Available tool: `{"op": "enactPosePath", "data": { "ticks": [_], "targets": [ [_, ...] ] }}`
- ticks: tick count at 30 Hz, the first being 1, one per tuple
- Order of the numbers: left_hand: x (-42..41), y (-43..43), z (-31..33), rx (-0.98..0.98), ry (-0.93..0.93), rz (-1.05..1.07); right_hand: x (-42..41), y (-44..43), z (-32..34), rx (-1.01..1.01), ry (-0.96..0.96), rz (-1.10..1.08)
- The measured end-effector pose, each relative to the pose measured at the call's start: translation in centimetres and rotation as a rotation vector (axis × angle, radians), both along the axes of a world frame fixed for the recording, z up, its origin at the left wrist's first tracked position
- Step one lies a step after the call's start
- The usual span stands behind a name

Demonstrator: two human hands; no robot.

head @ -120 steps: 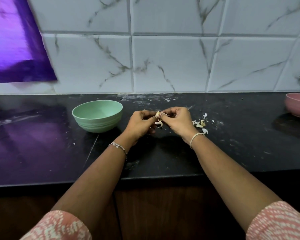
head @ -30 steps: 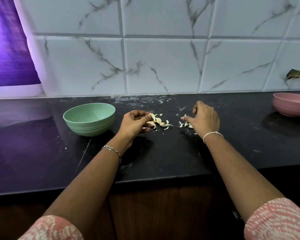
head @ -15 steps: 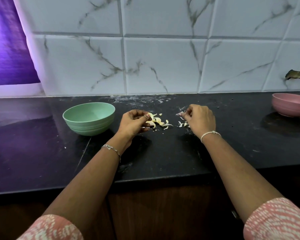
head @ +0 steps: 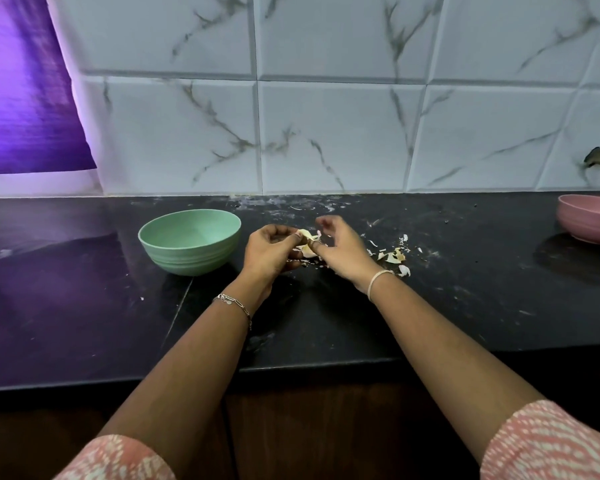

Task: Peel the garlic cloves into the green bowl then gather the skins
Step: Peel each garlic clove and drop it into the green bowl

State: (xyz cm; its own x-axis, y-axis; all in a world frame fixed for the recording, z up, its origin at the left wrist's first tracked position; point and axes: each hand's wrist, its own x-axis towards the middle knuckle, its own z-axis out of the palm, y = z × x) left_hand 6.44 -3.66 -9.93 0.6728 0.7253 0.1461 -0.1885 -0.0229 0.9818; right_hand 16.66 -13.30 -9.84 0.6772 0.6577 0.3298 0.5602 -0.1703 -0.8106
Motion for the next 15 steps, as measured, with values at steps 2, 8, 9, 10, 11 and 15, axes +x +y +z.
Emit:
{"op": "enactPosePath", "data": {
  "ticks": [2, 8, 9, 10, 11, 15],
  "targets": [
    [0.0, 0.0, 0.0, 0.005, -0.012, 0.005, 0.3, -0.5, 0.1, 0.142, -0.06, -0.09],
    [-0.2, -0.7, 0.4, -0.061, -0.04, 0.002, 0.1, -2.2, 0.9, 0.223, 0.149, 0.087],
    [-0.1, -1.0, 0.4, -0.098, -0.054, 0.003, 0.0, -2.5, 0.8, 0.226, 0.141, 0.098],
    [0.0, -1.4, 0.6, -0.135, -0.069, 0.008, -0.1, -2.7, 0.8, 0.228, 0.105, 0.086],
    [0.2, -1.8, 0.7, -0.173, -0.081, 0.015, 0.0, -2.9, 0.7, 0.227, 0.052, 0.051],
    [1.5, -3.8, 1.2, -0.271, -0.103, 0.006, 0.8, -3.8, 0.9, 0.174, -0.139, -0.103]
  ]
}}
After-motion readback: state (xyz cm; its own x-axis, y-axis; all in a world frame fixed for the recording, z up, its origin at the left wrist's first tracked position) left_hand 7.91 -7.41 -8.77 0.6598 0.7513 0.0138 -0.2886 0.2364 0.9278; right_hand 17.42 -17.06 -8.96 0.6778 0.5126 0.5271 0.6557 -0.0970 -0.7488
